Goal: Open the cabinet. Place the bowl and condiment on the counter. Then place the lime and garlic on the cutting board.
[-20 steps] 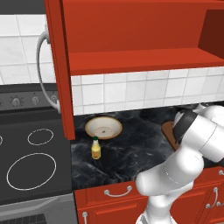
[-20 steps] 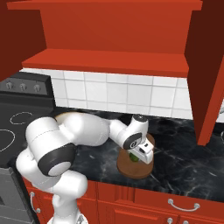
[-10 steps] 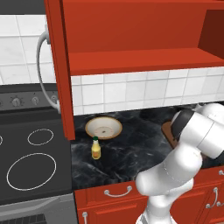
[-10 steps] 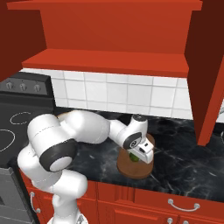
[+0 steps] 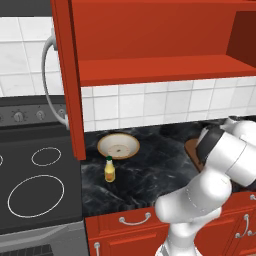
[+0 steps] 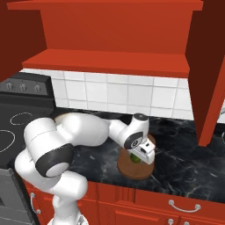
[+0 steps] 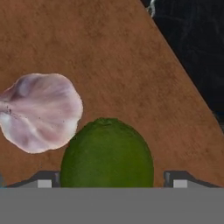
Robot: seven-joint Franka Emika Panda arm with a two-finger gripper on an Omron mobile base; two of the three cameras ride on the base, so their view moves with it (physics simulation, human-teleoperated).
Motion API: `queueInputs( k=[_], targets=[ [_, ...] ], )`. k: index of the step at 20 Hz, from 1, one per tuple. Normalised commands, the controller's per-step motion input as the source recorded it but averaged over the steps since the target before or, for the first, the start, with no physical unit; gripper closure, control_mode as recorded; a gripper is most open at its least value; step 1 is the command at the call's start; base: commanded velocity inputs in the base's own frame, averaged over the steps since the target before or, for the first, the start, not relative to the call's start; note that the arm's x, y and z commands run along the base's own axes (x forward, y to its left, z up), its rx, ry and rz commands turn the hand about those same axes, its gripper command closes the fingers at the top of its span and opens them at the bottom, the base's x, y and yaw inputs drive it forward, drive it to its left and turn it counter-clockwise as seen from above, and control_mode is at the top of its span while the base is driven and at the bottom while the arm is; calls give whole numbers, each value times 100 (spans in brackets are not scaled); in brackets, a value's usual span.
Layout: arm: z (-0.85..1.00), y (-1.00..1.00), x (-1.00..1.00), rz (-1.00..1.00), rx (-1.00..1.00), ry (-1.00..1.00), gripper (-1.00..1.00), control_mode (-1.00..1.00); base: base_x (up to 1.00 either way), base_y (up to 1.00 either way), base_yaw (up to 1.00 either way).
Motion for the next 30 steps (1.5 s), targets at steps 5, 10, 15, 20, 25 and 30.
queueInputs(
  k=[5,10,15,20,25,30],
  targets=[
    [34,0,-21,0,0,0,-100,-100,0,0,0],
    [49,7,-25,0,0,-2,-100,-100,0,0,0],
    [56,32,-15,0,-2,-5,-100,-100,0,0,0],
    [62,41,-18,0,-3,-11,-100,-100,0,0,0],
    [54,26,-31,0,-1,-15,-100,-100,0,0,0],
    [56,34,-28,0,-3,-18,-100,-100,0,0,0]
  ],
)
